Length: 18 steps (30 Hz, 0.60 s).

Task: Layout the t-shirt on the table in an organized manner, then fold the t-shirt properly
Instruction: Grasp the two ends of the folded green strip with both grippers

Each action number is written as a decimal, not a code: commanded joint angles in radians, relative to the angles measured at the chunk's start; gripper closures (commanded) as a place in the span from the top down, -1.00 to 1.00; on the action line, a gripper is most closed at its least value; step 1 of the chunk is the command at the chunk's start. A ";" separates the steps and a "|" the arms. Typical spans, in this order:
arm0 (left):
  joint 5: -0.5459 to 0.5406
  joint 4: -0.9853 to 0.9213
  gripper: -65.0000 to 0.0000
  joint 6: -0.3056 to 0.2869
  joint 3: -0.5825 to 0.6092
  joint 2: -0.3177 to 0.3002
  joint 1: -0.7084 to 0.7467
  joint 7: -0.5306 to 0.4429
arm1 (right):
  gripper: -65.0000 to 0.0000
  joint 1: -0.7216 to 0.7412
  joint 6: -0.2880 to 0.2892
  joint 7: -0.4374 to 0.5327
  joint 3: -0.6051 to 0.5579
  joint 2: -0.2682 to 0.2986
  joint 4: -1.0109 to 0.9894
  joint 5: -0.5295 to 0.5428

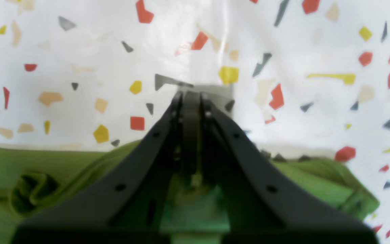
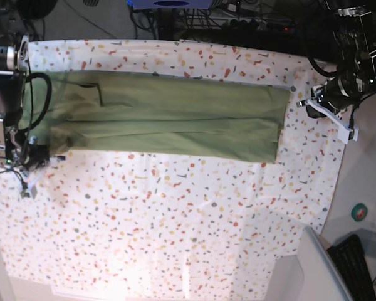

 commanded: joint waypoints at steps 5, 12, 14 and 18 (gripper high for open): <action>-0.009 0.014 -1.00 -0.006 -0.007 -0.017 -0.005 -0.009 | -1.00 -0.054 -0.003 -0.052 0.054 0.021 0.187 0.000; -0.007 0.014 -1.00 -0.006 0.001 -0.017 -0.011 -0.009 | -1.00 -0.186 -0.003 -0.133 0.057 -0.004 0.468 0.000; -0.007 0.014 -1.00 -0.006 0.001 -0.017 -0.011 -0.009 | -1.00 -0.226 -0.003 -0.158 0.057 -0.010 0.543 0.000; -0.007 0.014 -1.00 -0.006 -0.005 -0.017 -0.009 -0.009 | -1.00 -0.298 -0.003 -0.218 0.057 -0.017 0.652 0.000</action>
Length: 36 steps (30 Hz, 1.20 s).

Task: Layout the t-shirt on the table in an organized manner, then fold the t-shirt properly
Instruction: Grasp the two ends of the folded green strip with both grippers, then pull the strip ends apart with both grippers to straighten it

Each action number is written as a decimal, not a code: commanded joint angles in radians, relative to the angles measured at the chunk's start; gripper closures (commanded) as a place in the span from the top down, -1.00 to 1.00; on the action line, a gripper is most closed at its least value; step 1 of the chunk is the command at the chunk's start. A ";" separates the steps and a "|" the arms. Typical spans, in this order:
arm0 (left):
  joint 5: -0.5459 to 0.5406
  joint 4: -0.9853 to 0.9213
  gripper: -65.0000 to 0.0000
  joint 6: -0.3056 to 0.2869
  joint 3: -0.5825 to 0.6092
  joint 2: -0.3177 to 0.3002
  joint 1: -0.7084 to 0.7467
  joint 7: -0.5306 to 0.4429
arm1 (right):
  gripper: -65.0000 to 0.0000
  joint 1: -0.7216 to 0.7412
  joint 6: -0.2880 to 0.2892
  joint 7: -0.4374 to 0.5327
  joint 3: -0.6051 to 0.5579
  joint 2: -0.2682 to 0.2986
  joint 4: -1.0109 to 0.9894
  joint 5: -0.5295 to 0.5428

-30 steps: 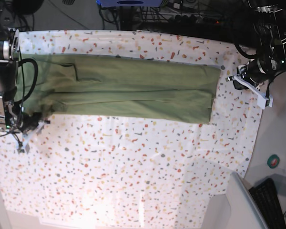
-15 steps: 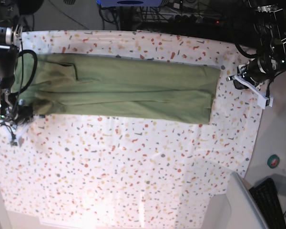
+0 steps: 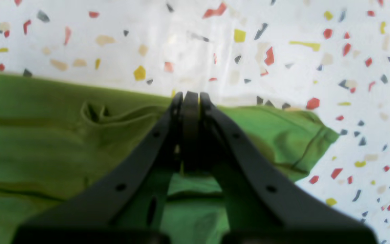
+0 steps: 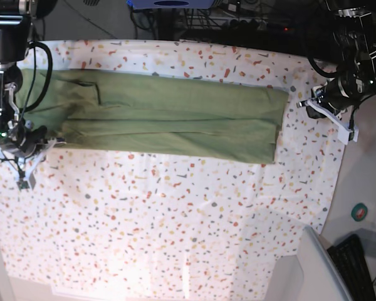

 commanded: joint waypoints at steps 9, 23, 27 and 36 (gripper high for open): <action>-0.011 0.014 -1.00 -0.006 -0.005 -0.015 -0.001 -0.010 | -1.00 -0.162 -0.002 0.003 0.120 -0.057 0.194 0.005; -0.014 0.014 -1.00 -0.006 0.004 -0.006 -0.007 -0.011 | -0.46 -0.288 -0.004 -0.136 0.249 -0.163 0.371 0.001; -0.012 0.014 -1.00 -0.006 0.082 0.016 -0.010 -0.017 | -0.46 -0.324 -0.004 -0.138 0.254 -0.159 0.458 0.001; -0.009 -0.223 -1.00 0.002 0.273 0.064 -0.099 -0.174 | -1.00 -0.217 -0.004 0.003 0.249 -0.120 0.136 -0.001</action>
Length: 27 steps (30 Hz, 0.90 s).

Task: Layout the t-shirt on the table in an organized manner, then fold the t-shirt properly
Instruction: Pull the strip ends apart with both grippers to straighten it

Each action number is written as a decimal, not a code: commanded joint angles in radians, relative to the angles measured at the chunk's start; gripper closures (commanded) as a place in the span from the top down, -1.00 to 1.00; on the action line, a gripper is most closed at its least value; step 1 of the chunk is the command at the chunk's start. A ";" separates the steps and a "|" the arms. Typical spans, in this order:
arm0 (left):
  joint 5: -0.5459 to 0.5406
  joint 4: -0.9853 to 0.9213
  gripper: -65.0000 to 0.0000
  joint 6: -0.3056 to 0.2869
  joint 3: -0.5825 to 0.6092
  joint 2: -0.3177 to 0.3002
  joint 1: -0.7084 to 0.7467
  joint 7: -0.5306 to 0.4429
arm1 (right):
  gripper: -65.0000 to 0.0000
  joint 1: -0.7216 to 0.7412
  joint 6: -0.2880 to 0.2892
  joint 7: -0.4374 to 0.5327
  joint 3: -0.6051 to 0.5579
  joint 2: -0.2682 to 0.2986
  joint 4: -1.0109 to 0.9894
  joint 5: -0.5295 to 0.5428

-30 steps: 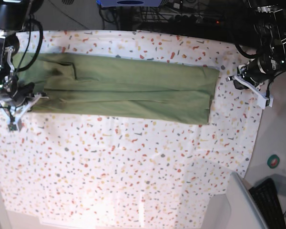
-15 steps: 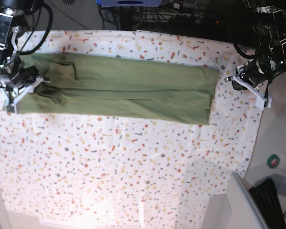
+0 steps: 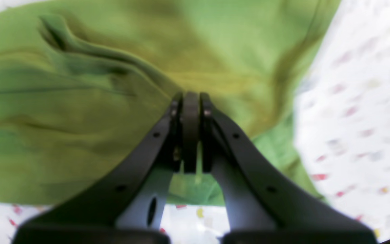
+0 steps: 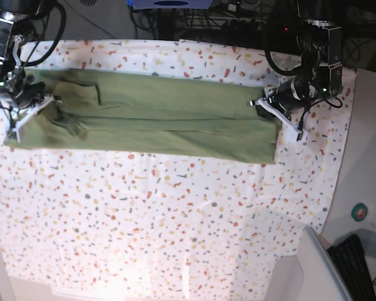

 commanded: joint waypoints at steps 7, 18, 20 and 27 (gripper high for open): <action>-0.017 -0.164 -1.00 -0.004 0.049 -0.014 -0.059 -0.115 | -1.00 0.119 -0.002 0.127 0.001 0.043 -0.247 0.007; -0.017 -0.217 -1.00 -0.001 0.047 -0.016 -0.168 -0.108 | -1.00 0.312 -0.002 0.152 0.004 0.048 -0.422 -0.150; -0.021 -0.168 -1.00 0.027 0.042 -0.027 -0.139 -0.073 | -1.00 0.317 -0.002 0.152 0.004 0.047 -0.422 -0.173; -0.023 0.117 -1.00 0.073 -0.004 -0.024 -0.010 -0.049 | -1.00 0.257 -0.002 0.147 0.004 0.030 -0.239 -0.171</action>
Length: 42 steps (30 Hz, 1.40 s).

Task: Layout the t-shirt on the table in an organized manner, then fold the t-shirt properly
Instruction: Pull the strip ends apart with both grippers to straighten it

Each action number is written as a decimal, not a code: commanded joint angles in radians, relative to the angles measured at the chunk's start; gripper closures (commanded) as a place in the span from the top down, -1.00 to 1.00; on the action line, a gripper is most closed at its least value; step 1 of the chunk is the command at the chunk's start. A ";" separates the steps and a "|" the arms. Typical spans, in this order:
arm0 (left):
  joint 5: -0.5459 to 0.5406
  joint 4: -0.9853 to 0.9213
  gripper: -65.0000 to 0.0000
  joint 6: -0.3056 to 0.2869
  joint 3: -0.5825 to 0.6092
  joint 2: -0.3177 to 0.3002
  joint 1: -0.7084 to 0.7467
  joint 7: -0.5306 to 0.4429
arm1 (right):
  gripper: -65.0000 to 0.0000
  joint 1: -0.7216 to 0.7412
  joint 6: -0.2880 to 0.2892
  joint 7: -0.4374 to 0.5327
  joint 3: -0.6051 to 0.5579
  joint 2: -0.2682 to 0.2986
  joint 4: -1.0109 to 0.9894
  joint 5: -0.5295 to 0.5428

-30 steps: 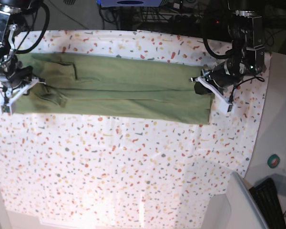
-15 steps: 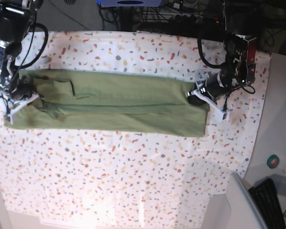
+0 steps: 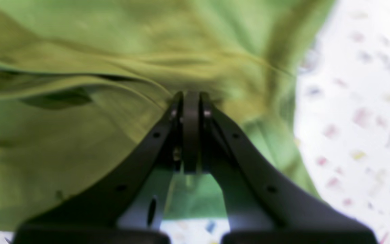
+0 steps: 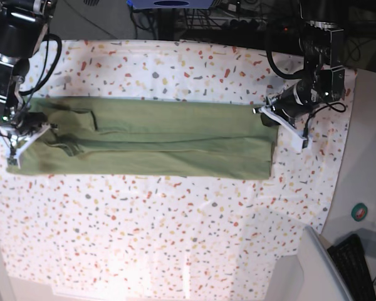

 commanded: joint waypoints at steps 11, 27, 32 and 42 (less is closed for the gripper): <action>-0.011 0.082 -1.00 -0.009 -0.131 -0.006 -0.046 0.047 | -1.00 -0.091 0.001 0.023 0.001 -0.019 0.293 0.009; -0.242 -0.219 1.00 -0.011 -0.205 -0.001 -0.200 0.030 | -1.00 -0.110 0.006 0.024 -0.002 -0.017 0.291 0.007; -0.242 -0.334 1.00 -0.011 -0.106 -0.021 -0.234 -0.061 | -1.00 -0.110 0.006 0.024 -0.001 -0.017 0.289 0.007; -0.242 -0.445 0.42 -0.011 0.018 -0.038 -0.241 -0.127 | -1.00 -0.111 0.006 0.024 0.004 -0.017 0.289 0.007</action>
